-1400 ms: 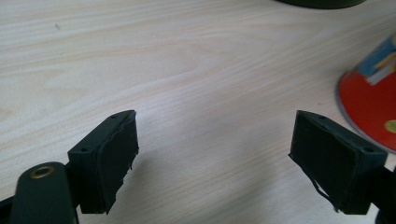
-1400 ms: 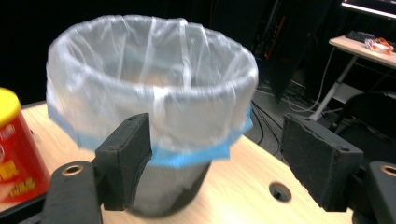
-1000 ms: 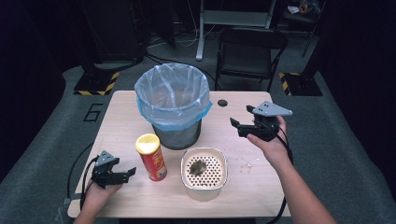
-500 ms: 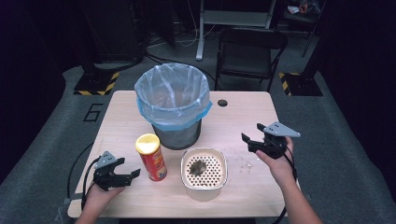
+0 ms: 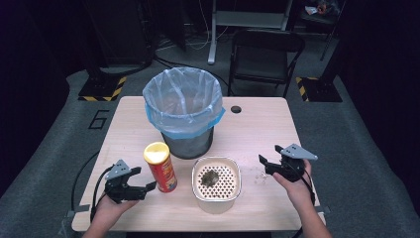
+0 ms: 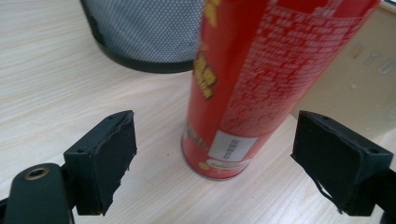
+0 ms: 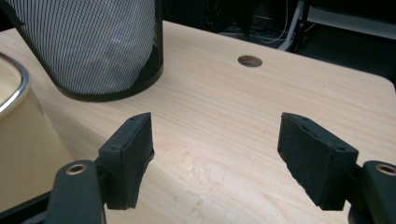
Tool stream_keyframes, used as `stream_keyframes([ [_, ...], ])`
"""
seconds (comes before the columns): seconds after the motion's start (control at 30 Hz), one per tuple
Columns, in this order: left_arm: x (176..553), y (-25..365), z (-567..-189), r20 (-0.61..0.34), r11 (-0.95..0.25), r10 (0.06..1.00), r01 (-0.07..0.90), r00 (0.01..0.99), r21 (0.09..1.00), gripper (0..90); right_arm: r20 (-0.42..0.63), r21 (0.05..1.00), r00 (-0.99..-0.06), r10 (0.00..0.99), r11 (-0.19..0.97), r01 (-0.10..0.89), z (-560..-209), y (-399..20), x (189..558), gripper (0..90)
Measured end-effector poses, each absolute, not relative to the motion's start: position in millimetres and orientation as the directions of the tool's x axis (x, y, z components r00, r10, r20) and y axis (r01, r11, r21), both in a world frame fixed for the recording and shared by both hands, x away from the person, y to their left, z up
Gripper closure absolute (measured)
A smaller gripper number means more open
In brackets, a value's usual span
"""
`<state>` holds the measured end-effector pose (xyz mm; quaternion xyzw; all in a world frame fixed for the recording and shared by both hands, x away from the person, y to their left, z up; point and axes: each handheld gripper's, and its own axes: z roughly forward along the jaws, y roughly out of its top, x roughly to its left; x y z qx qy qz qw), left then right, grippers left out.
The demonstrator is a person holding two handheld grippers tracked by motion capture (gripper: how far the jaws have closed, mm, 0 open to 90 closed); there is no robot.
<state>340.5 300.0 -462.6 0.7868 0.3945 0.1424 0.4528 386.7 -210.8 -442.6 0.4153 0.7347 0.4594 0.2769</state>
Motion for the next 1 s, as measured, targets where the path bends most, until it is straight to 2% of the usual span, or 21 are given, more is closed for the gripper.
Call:
stream_keyframes([
  [0.3, 350, 281, -467, -0.116, -0.304, 0.737, 0.480, 0.665, 0.823, 13.2, -0.038, 0.893, -0.497, 0.867, 0.253, 0.373, -458, -213, 378, 26.2],
  [0.47, 353, 277, -476, -0.163, -0.262, 0.734, 0.497, 0.659, 0.827, 13.4, -0.026, 0.891, -0.491, 0.871, 0.243, 0.384, -467, -214, 376, 26.2],
  [0.5, 355, 279, -477, -0.138, -0.284, 0.728, 0.479, 0.672, 0.830, 13.5, -0.022, 0.889, -0.489, 0.872, 0.241, 0.389, -469, -215, 376, 26.2],
  [0.7, 354, 272, -484, -0.165, -0.252, 0.737, 0.493, 0.655, 0.833, 14.3, -0.013, 0.878, -0.479, 0.878, 0.239, 0.414, -479, -218, 375, 26.2],
  [0.8, 356, 271, -486, -0.131, -0.267, 0.741, 0.467, 0.659, 0.843, 14.3, 0.001, 0.877, -0.470, 0.882, 0.225, 0.424, -481, -219, 374, 26.2],
  [0.93, 358, 268, -490, -0.152, -0.232, 0.745, 0.465, 0.650, 0.854, 14.2, 0.008, 0.878, -0.467, 0.884, 0.217, 0.427, -483, -220, 374, 26.2],
  [1.0, 358, 267, -490, -0.131, -0.250, 0.743, 0.453, 0.656, 0.856, 14.3, 0.007, 0.876, -0.466, 0.885, 0.220, 0.430, -484, -221, 375, 26.2],
])
